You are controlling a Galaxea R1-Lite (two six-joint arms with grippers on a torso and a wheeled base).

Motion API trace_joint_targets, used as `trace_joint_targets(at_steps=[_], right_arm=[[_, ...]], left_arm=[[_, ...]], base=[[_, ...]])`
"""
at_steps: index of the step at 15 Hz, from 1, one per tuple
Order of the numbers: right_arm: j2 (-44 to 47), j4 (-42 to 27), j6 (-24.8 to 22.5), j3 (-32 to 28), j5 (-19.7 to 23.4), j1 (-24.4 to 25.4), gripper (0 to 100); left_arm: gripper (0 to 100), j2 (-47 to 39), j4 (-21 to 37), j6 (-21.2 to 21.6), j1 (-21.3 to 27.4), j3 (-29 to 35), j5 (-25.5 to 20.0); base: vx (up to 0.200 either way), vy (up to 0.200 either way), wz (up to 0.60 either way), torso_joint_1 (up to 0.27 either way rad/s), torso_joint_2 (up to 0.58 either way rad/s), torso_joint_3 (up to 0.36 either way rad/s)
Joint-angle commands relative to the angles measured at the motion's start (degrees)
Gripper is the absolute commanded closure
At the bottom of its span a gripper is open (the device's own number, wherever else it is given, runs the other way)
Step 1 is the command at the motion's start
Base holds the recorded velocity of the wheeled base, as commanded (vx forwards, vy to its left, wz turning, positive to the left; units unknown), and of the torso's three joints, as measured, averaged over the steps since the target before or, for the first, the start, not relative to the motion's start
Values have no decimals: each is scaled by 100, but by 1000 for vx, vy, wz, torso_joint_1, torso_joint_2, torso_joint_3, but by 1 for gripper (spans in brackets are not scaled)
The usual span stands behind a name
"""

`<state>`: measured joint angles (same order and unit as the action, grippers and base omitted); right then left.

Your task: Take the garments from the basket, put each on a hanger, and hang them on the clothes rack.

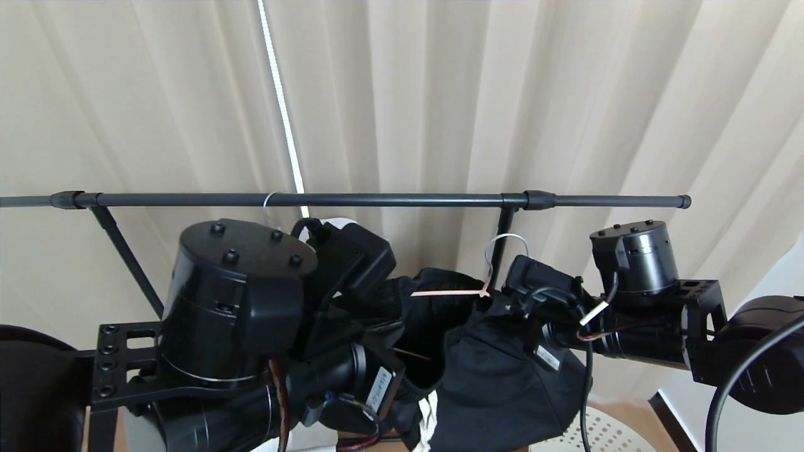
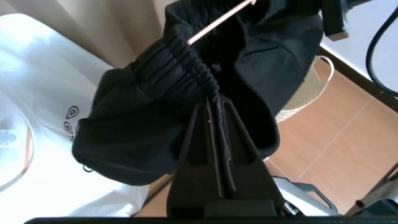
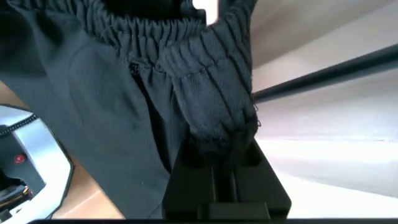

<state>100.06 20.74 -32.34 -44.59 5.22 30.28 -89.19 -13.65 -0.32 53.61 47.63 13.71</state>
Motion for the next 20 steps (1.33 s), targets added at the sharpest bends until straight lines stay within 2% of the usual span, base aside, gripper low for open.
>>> trace_joint_targets(at_steps=[1,2,6,11,15,17,20], right_arm=[[-22,80,290,38,6,136,100],[-22,168,430,56,6,206,100],[13,827,439,293,76,206,100],[-39,853,439,285,76,206,100],[-101,853,448,302,102,206,100],[-127,862,474,293,102,206,100],[-127,1275,492,452,102,224,100]], left_arm=[[100,-134,-6,-100,132,-43,-18],[100,-169,-23,-170,184,-43,-27],[100,-407,-23,-170,211,-52,-36],[100,-547,-67,-170,211,-245,-36],[100,-758,-630,-179,202,-439,-9],[100,-855,-726,-179,202,-553,-18],[100,-1039,-1025,-197,202,-562,0]], base=[[0,0,0,0,0,0],[0,0,0,0,0,0],[0,0,0,0,0,0],[0,0,0,0,0,0],[0,0,0,0,0,0],[0,0,0,0,0,0],[0,0,0,0,0,0]])
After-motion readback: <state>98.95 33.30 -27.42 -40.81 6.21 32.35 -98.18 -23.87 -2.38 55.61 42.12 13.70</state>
